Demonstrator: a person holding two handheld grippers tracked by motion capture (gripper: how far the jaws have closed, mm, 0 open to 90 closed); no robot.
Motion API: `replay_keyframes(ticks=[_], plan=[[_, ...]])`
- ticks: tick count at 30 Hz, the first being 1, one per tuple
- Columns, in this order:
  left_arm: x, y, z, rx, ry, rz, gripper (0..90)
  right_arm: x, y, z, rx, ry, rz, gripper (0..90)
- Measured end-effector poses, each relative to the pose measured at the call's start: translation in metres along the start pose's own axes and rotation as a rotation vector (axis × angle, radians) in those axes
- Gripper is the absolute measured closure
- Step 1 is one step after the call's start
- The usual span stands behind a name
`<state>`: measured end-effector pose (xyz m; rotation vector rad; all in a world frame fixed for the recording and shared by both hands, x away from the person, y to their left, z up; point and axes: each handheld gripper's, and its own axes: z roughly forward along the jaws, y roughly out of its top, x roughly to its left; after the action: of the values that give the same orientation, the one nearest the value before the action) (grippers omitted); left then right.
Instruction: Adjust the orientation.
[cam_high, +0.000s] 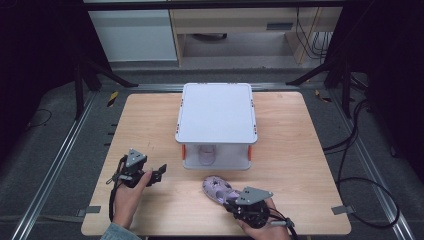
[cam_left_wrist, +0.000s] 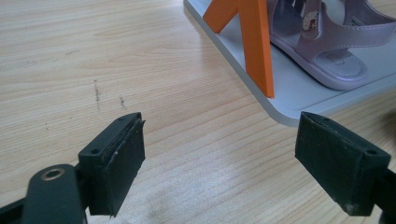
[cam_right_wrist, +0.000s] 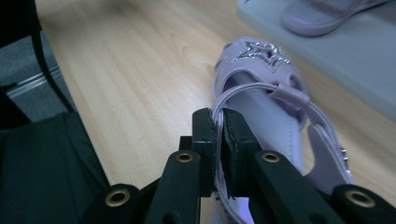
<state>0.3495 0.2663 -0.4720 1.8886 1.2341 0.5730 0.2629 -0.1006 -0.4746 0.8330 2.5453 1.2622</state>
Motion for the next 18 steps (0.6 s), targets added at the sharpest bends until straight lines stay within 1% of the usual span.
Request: replay_keyframes(ticks=[3,5,8,10,11,14,16,18], plan=[[0.0,0.0,0.0,0.0,0.001,0.002,14.9,0.002,-0.003,0.002,0.018,0.012,-0.01,80.3],[0.0,0.0,0.0,0.001,0.002,0.0,14.9,0.002,-0.004,-0.001,0.014,0.023,-0.012,75.4],[0.0,0.0,0.0,0.004,0.003,0.002,14.9,0.002,-0.001,-0.011,0.004,0.031,-0.024,71.0],[0.0,0.0,0.0,0.003,0.003,0.003,14.9,0.001,0.001,-0.021,-0.007,0.026,-0.029,69.3],[0.0,0.0,0.0,0.001,0.002,0.0,15.0,-0.001,0.002,-0.025,-0.012,0.019,-0.032,68.7],[-0.001,0.0,0.001,0.004,0.003,0.004,15.0,-0.011,0.005,-0.035,-0.013,-0.029,-0.048,66.6],[-0.001,0.0,0.001,0.006,0.003,0.005,15.0,-0.019,0.006,-0.035,0.001,-0.054,-0.059,64.8],[-0.001,0.0,0.0,0.004,0.002,0.004,15.0,-0.025,0.007,-0.031,0.011,-0.057,-0.059,63.6]])
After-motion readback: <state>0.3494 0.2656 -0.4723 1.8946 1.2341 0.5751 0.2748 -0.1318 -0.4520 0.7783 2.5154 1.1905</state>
